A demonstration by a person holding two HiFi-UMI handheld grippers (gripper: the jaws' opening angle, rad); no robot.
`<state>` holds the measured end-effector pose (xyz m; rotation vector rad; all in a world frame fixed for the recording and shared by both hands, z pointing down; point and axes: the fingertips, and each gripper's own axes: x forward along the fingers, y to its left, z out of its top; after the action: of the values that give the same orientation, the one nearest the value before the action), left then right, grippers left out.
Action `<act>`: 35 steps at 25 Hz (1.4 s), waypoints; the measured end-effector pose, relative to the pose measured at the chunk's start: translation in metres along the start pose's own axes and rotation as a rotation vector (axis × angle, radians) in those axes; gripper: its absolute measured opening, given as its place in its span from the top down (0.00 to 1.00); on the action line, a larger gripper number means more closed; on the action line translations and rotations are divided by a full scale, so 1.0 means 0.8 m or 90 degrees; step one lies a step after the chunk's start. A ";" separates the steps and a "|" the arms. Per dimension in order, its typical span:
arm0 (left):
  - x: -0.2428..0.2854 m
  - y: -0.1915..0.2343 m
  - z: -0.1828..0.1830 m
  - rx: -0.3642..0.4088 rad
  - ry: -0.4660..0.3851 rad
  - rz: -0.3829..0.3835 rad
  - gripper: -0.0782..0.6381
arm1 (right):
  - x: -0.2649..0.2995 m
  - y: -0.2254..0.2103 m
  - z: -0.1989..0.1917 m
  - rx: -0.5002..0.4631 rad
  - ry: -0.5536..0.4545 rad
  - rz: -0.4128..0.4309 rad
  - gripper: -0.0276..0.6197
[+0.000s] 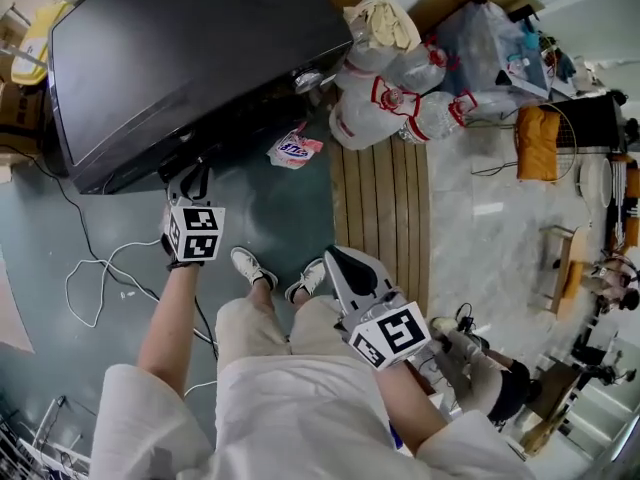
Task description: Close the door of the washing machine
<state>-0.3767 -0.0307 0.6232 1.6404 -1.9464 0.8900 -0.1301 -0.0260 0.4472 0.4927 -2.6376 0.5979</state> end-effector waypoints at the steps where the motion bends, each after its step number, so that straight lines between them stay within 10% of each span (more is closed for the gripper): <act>1: -0.009 -0.009 0.005 -0.008 -0.001 -0.007 0.81 | -0.009 0.000 0.008 -0.004 -0.007 -0.001 0.96; 9: -0.115 -0.090 0.062 -0.143 -0.041 -0.131 0.88 | -0.091 -0.004 0.071 -0.030 -0.073 0.003 0.96; 18: -0.236 -0.114 0.198 -0.124 -0.146 -0.169 0.88 | -0.168 -0.030 0.161 -0.089 -0.176 -0.041 0.96; 35: -0.416 -0.087 0.381 -0.114 -0.380 -0.087 0.88 | -0.295 -0.080 0.268 -0.150 -0.301 -0.115 0.96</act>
<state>-0.2209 -0.0239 0.1937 2.0548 -2.1627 0.1652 0.0373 -0.1226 0.1851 0.8760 -2.9987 0.1164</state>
